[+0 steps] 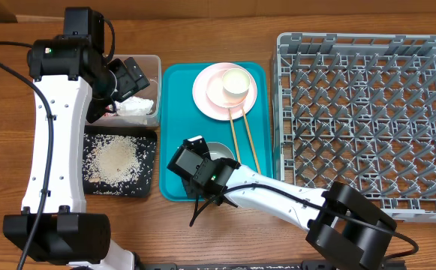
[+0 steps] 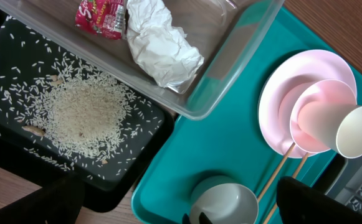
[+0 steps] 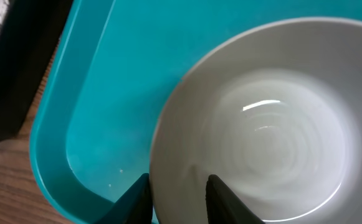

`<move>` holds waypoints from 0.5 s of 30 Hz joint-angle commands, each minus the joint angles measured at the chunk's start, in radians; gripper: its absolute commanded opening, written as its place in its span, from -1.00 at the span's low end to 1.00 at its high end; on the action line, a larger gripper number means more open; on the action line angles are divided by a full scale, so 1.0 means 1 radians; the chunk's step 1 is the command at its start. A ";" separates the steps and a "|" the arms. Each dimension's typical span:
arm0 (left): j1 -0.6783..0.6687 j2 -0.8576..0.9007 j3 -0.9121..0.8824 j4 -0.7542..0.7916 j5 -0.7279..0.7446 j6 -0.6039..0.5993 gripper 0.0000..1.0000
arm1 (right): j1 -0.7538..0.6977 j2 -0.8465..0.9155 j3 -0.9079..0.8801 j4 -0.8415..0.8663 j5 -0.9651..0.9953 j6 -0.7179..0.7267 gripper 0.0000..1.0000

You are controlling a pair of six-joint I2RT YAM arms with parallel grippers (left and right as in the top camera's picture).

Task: Sort waste into correct bins and load items into the dishwasher
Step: 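Lower the right gripper and grip the grey bowl's rim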

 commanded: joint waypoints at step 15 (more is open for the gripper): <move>-0.007 -0.007 0.014 0.003 0.000 -0.002 1.00 | 0.002 0.000 -0.007 -0.028 -0.027 -0.002 -0.79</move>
